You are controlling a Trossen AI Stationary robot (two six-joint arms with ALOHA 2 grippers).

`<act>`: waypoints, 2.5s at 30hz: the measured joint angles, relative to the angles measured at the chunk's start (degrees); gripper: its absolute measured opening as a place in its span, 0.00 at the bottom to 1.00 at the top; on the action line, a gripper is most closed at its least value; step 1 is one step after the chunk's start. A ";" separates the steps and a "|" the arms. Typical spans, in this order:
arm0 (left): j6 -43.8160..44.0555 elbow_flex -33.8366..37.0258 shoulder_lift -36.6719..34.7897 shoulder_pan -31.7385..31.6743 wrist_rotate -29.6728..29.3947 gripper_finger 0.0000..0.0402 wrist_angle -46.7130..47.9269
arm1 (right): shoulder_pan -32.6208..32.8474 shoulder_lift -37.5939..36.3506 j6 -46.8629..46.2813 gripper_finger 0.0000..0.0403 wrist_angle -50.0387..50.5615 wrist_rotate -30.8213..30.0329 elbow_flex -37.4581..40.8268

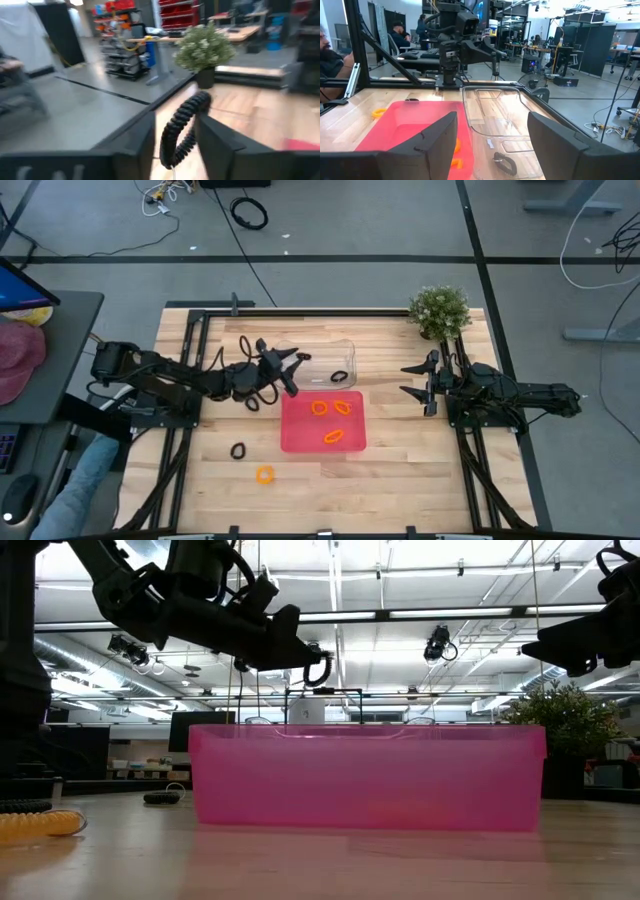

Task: Sort spring keychains
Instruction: Put the bottom black spring keychain into the transparent bin, then put the orange spring keychain into the pink bin

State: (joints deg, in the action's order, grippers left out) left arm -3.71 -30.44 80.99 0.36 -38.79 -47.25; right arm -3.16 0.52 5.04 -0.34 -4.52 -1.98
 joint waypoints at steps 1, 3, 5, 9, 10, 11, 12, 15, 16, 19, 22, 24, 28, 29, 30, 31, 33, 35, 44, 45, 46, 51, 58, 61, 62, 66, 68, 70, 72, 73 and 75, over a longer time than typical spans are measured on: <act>0.45 0.00 0.00 -0.33 1.60 0.40 0.04 | 0.01 0.02 0.00 0.61 0.00 -0.01 0.00; 0.86 0.00 0.00 -0.68 3.97 0.47 0.03 | 0.02 0.01 0.00 0.61 0.00 -0.01 0.00; 1.10 0.00 0.00 -0.81 4.07 0.53 0.03 | 0.02 0.02 0.00 0.61 0.00 0.00 0.00; 1.10 0.00 0.00 -0.81 3.17 0.58 0.18 | 0.01 0.00 0.00 0.61 -0.01 0.00 0.00; 1.10 0.00 0.00 -0.81 3.10 0.59 0.32 | 0.00 0.02 0.00 0.61 0.00 0.00 0.00; 1.10 0.00 0.00 -0.81 3.00 0.59 0.49 | 0.01 0.01 0.00 0.61 -0.01 -0.02 0.00; 1.10 0.00 0.00 -0.81 2.91 0.59 0.61 | 0.02 0.02 0.00 0.61 0.00 -0.01 0.00; 1.08 0.00 0.00 -0.79 2.84 0.59 0.83 | 0.02 0.02 -0.02 0.61 0.00 -0.02 0.00; 1.08 0.00 0.00 -0.79 2.79 0.58 0.84 | 0.01 0.02 0.00 0.61 0.00 0.00 0.00; 0.57 0.00 0.00 -0.79 2.50 0.58 0.84 | 0.00 0.02 0.00 0.61 -0.02 0.00 0.00; 0.03 0.00 0.00 -0.79 2.39 0.58 0.84 | 0.00 0.01 0.00 0.61 -0.01 0.00 0.00; 0.02 0.00 0.00 -0.79 2.32 0.58 0.84 | 0.01 0.01 -0.01 0.61 0.00 -0.01 0.00; -0.02 0.00 -0.95 -0.25 2.17 0.58 2.27 | 0.02 0.00 0.00 0.61 -0.01 -0.02 0.00; -0.01 0.00 -1.39 -0.08 2.17 0.58 3.03 | 0.00 0.02 0.00 0.61 -0.02 -0.02 0.00; -0.01 0.00 -1.84 0.18 2.17 0.58 3.81 | 0.02 0.00 -0.02 0.61 0.00 0.00 0.00; -0.01 0.00 -2.44 0.51 2.17 0.58 4.82 | 0.00 0.00 0.00 0.61 -0.01 -0.01 0.00; -0.01 0.00 -3.95 1.55 2.15 0.58 7.32 | 0.00 0.02 -0.01 0.61 0.00 -0.02 0.00; -0.03 -0.04 -5.21 2.87 2.17 0.58 10.02 | 0.01 0.02 -0.01 0.61 -0.01 -0.01 0.00; 1.44 -6.67 -8.79 13.03 1.91 0.58 35.07 | 0.01 0.00 -0.01 0.61 0.00 -0.02 0.00; 2.34 -8.39 -8.75 14.63 1.93 0.58 39.13 | 0.01 0.01 0.00 0.61 -0.01 0.00 0.00; 3.81 -10.20 -8.53 16.05 2.00 0.58 43.31 | 0.01 0.02 0.00 0.61 0.00 -0.01 0.00; 15.39 -19.88 -7.09 23.46 4.16 0.58 63.94 | 0.00 0.02 0.00 0.61 0.00 0.00 0.00; 29.86 -25.46 -1.83 33.09 10.93 0.58 74.22 | 0.01 0.01 -0.01 0.61 0.04 0.00 0.00; 32.73 -25.59 1.69 35.58 13.31 0.58 74.26 | 0.00 0.01 0.00 0.61 0.01 -0.01 0.00; 34.15 -25.59 3.01 36.08 14.62 0.58 74.22 | 0.00 0.02 -0.02 0.61 -0.01 -0.01 0.00; 40.64 -25.59 7.53 36.54 19.53 0.58 74.06 | 0.01 0.02 0.00 0.61 0.07 -0.01 0.00; 44.51 -25.59 9.73 36.50 21.63 0.58 74.19 | 0.00 0.02 0.00 0.61 0.04 -0.02 0.00; 48.54 -25.59 11.82 36.50 23.83 0.58 74.15 | 0.01 0.02 0.00 0.61 0.03 -0.01 0.00; 51.65 -25.59 13.99 36.50 25.25 0.58 74.19 | 0.00 0.02 0.00 0.61 0.04 -0.02 0.00; 52.91 -25.59 15.19 36.50 25.50 0.58 74.16 | 0.02 0.02 -0.01 0.61 0.04 -0.01 0.00; 56.09 -25.59 17.65 36.52 25.69 0.58 74.18 | 0.02 0.02 0.00 0.61 0.03 -0.02 0.00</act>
State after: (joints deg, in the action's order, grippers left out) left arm 52.37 -56.03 98.64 36.88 -13.11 26.93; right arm -3.14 0.54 5.04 -0.31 -4.54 -1.98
